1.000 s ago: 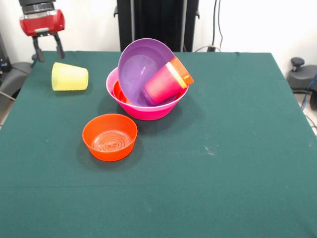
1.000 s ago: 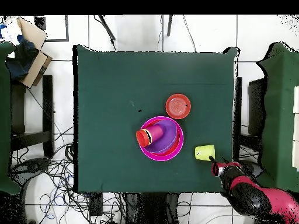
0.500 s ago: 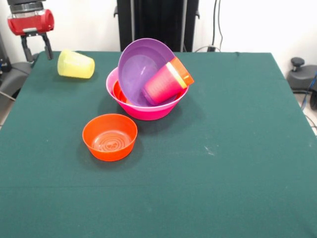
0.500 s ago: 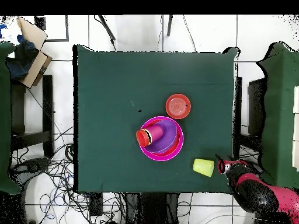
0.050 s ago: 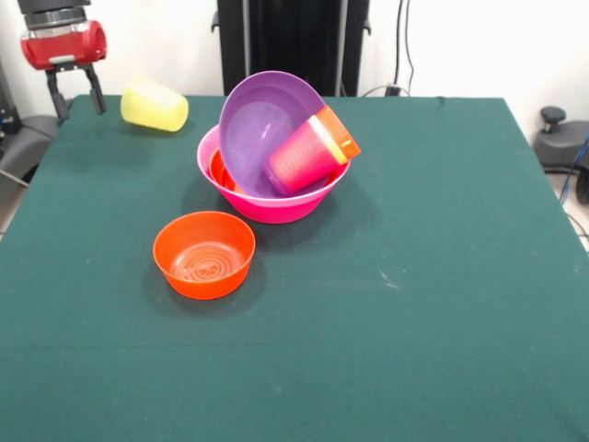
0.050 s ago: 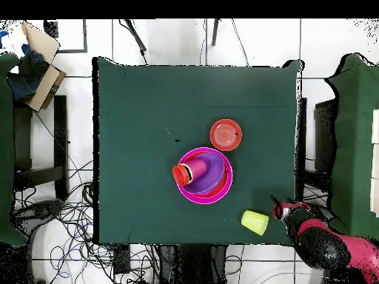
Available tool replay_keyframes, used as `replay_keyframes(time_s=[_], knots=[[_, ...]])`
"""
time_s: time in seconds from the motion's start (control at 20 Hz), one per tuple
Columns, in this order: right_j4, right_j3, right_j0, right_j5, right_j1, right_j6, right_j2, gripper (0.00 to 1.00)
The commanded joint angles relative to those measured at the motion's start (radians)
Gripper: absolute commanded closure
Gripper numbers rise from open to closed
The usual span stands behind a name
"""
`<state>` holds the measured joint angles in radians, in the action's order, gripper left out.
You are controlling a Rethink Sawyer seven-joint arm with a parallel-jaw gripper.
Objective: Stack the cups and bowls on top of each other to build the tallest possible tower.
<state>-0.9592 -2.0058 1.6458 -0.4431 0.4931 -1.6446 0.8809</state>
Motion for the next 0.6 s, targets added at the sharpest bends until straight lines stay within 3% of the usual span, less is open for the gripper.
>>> replay_keyframes(time_s=[0.05, 0.4, 0.6], knots=[[-0.073, -0.002, -0.04, -0.039, -0.034, 0.197, -0.037, 0.0], [-0.063, -0.039, -0.023, -0.039, -0.017, 0.178, -0.045, 0.0], [-0.075, -0.098, -0.021, 0.002, 0.056, 0.1, -0.063, 0.0]])
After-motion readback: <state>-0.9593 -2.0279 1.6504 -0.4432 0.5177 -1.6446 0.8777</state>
